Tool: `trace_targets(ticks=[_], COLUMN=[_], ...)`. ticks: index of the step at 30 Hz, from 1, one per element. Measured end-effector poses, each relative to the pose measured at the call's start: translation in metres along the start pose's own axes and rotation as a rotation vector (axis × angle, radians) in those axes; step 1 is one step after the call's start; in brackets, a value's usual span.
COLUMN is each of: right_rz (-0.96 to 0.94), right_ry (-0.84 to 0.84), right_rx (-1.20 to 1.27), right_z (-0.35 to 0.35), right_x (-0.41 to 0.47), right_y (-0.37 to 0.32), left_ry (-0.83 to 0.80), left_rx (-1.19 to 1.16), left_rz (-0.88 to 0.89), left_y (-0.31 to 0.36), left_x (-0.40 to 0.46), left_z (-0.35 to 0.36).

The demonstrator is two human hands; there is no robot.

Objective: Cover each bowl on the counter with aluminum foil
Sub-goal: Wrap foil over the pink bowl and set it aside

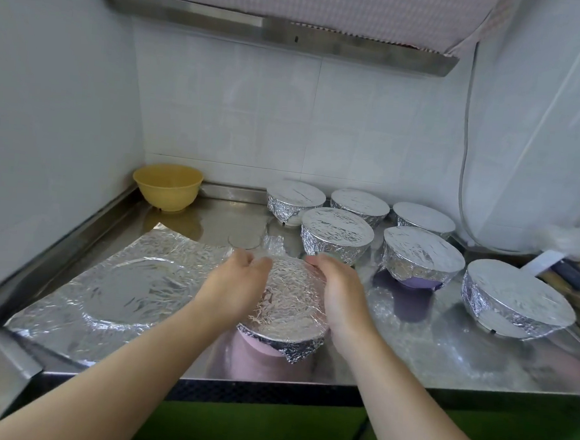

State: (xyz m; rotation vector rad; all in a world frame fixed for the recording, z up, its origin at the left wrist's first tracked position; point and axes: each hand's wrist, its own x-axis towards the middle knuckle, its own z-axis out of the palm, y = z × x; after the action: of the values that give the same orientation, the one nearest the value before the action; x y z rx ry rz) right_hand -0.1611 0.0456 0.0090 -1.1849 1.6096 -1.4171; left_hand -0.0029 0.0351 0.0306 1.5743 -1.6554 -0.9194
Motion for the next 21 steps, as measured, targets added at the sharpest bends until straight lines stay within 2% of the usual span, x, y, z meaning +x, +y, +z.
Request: trace_targets(ticks=[3,6,8,12,16,21], right_rz=[-0.035,-0.081,-0.119,-0.051,0.047,0.049], right_ry=[-0.024,0.132,0.185,0.218,0.235,0.122], right_rx=[-0.109,-0.185,-0.181,-0.099,0.001,0.07], right_z=[-0.004,-0.005,0.0,0.017,0.012,0.015], right_x=[-0.001,-0.013,-0.029,-0.044,-0.032,-0.012], right_y=[-0.009,-0.012,-0.011,-0.007,-0.012,-0.006], left_ry=[-0.013,-0.02,0.044,0.212,0.17,0.145], left_rx=[0.107,0.178,0.193,0.086,0.017,0.035], left_rz=[0.104,0.187,0.195,0.141,0.074,0.042], left_y=[0.007,0.003,-0.003,-0.006,-0.005,0.002], left_x=[0.01,0.013,0.01,-0.003,-0.009,0.002], left_z=[-0.006,-0.001,0.007,0.017,0.011,-0.003])
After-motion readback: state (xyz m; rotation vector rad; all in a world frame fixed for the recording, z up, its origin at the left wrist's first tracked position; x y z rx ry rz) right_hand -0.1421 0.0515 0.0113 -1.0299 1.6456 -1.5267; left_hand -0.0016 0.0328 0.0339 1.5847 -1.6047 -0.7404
